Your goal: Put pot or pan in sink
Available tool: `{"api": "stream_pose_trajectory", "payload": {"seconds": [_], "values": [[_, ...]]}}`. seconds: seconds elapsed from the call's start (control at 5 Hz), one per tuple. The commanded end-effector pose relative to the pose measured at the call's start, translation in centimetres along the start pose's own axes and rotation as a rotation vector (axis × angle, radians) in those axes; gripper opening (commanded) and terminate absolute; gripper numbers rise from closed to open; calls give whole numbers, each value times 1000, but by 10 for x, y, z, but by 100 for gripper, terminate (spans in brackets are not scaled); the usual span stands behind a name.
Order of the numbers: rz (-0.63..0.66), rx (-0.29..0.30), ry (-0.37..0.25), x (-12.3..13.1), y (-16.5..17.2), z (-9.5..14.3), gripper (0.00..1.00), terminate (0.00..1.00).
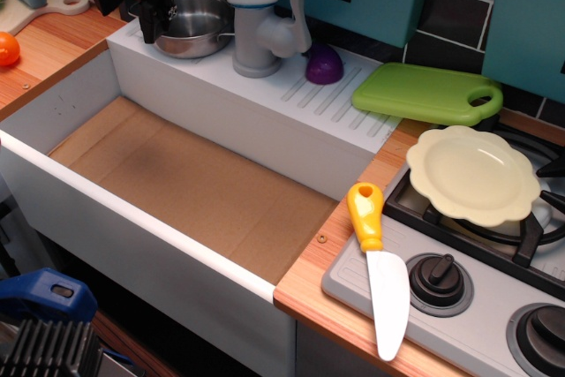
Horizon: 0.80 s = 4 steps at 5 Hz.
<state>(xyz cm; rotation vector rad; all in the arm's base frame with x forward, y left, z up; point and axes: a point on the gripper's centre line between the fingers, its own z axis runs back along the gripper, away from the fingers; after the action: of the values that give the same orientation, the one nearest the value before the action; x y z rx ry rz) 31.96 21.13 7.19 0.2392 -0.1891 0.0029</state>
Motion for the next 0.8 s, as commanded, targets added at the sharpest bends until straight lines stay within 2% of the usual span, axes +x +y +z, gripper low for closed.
{"api": "stream_pose_trajectory", "payload": {"seconds": [0.0,0.2,0.6], "values": [[0,0,0,0,0,0,100,0],[-170,29,-126,4,2,0,100,0],[-421,89,-292,15,-6,4,100,0]]}}
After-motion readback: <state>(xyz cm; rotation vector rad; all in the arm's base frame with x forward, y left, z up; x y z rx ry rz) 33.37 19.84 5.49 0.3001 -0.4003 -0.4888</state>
